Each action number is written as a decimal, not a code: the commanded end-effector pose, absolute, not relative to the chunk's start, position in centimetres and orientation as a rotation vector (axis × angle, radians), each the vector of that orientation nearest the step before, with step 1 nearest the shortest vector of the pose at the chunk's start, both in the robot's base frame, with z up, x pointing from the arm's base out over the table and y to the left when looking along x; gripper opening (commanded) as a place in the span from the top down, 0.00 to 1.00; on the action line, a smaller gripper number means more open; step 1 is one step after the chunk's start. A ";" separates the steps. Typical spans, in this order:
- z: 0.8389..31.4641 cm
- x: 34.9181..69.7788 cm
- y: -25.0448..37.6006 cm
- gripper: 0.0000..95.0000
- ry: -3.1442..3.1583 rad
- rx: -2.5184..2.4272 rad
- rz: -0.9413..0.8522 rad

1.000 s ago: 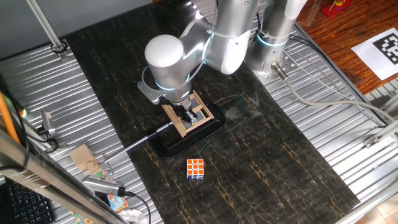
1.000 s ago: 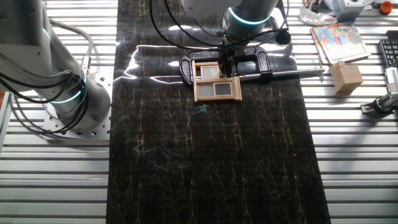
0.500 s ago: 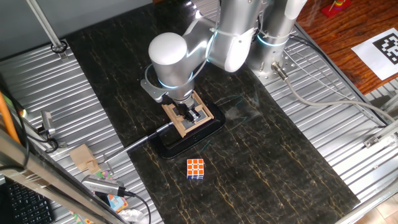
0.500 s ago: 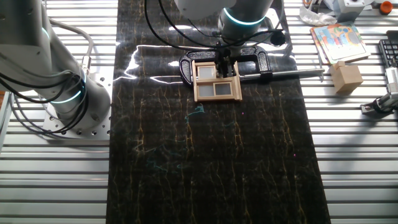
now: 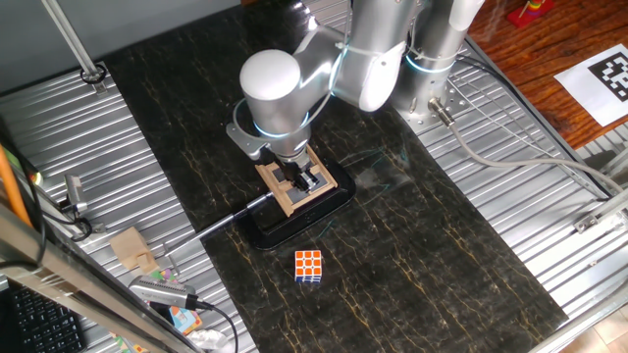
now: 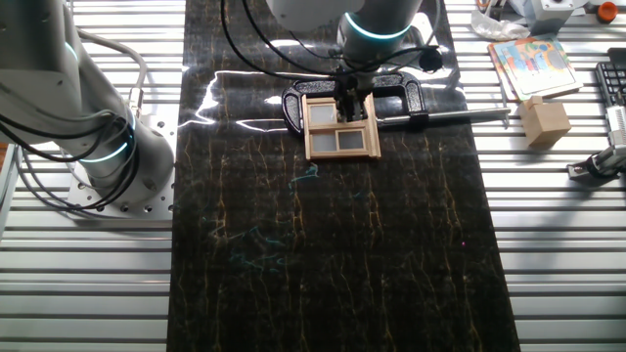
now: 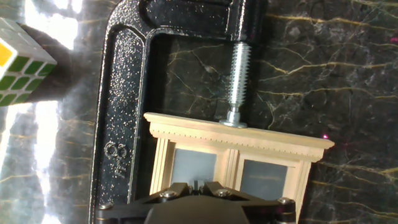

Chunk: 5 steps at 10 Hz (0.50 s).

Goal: Close a sliding window

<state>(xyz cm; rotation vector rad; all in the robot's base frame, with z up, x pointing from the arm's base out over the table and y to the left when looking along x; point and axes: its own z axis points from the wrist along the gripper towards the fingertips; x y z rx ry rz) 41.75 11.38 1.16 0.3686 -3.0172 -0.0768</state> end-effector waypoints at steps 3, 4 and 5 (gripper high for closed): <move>1.2 41.6 11.4 1.00 -3.019 0.360 -0.074; 1.3 41.8 11.4 1.00 -3.033 0.356 -0.066; 1.7 42.5 11.4 1.00 -3.035 0.352 -0.054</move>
